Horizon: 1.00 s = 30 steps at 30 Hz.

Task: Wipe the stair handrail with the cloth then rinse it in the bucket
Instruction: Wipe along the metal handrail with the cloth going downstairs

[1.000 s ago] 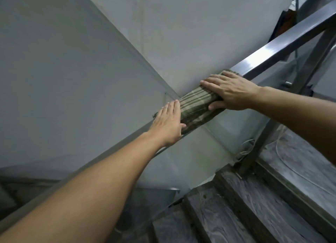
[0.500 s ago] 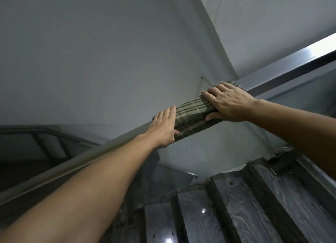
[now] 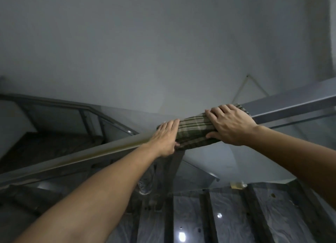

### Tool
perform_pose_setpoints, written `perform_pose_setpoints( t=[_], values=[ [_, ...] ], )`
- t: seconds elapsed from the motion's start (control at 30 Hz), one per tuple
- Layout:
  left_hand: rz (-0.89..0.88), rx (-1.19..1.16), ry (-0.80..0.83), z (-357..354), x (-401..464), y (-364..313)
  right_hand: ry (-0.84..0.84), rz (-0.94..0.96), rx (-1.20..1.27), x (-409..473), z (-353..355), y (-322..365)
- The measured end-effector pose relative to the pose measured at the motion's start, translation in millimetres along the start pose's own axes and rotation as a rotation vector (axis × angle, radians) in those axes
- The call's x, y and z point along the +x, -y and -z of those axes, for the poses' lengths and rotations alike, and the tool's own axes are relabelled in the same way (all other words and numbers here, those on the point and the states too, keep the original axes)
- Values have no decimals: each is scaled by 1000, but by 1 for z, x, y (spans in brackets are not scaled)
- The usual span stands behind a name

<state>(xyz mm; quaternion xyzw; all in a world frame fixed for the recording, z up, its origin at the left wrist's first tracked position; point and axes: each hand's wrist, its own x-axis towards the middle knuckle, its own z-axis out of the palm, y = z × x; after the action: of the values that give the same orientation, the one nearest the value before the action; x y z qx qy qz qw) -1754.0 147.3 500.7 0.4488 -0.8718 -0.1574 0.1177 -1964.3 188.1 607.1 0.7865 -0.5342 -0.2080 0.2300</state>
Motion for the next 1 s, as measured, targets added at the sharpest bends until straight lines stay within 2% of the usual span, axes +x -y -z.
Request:
perform_pose_setpoints(
  t=[0.37,0.53,1.0],
  values=[
    [-1,-1,-27,-40,-58,161,-46,17,-7,85,-1,150],
    [31,-27,-27,-49,-92,233,3,54,10,131,4,222],
    [62,-14,-12,-77,-144,365,2,66,25,201,4,350]
  ],
)
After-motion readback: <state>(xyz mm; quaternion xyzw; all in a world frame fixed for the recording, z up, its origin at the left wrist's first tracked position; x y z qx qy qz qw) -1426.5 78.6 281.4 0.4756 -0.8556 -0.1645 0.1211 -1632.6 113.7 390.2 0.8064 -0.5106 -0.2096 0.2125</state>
